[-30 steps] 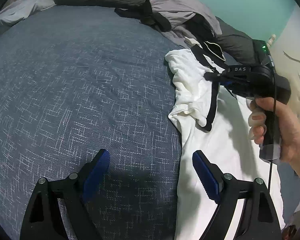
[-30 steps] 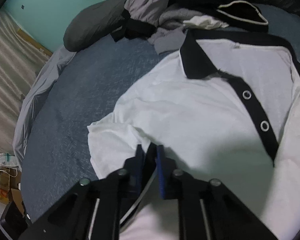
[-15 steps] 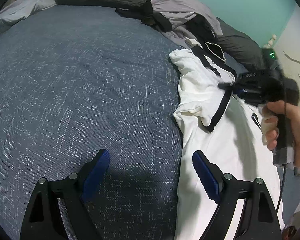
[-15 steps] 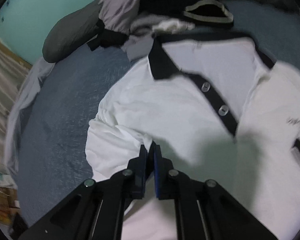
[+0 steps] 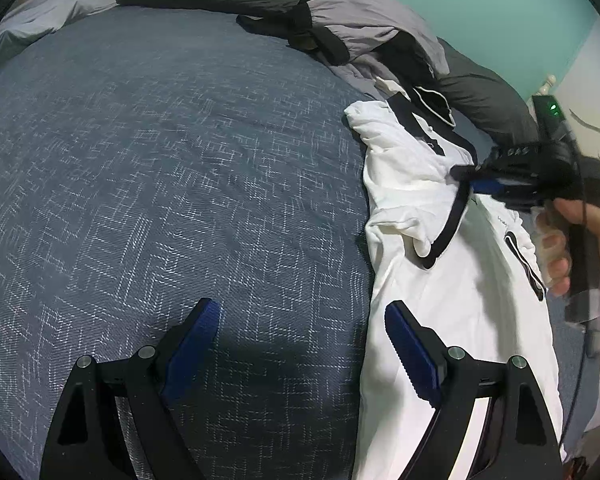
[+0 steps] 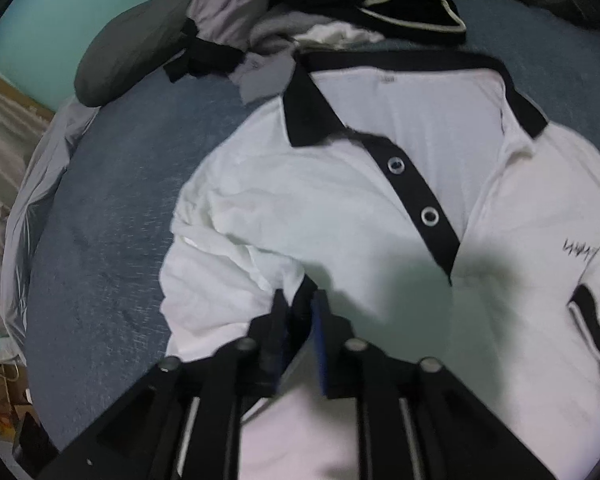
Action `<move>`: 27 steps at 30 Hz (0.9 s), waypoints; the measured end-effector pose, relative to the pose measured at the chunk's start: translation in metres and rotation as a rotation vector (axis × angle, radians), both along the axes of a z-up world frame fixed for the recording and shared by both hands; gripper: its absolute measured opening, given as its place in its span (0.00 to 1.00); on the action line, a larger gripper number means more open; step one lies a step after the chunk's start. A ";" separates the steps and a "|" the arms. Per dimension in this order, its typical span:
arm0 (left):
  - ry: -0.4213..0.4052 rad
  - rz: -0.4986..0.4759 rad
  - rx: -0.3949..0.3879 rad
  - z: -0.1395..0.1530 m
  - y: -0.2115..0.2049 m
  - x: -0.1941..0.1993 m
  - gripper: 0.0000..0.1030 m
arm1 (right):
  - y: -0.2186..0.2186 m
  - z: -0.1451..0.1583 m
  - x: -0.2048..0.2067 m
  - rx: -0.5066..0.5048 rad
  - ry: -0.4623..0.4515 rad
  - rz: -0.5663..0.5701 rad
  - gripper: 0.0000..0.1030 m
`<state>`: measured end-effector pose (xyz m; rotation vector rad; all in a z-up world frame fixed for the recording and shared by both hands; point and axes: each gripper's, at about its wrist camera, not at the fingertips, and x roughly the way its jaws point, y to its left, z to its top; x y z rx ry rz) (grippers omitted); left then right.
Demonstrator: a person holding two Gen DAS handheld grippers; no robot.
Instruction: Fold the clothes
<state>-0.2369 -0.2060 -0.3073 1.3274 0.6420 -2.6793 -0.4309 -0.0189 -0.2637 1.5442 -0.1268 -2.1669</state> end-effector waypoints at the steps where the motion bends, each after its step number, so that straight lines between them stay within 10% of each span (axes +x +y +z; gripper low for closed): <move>1: 0.001 0.001 0.001 0.000 0.000 0.000 0.86 | 0.000 0.004 0.001 0.005 0.009 0.000 0.22; 17: 0.007 0.031 0.005 0.003 -0.012 0.004 0.86 | -0.028 0.002 0.063 -0.119 -0.059 0.110 0.22; 27: 0.009 0.044 0.019 0.004 -0.018 0.004 0.86 | -0.057 -0.009 0.101 0.031 0.038 0.239 0.26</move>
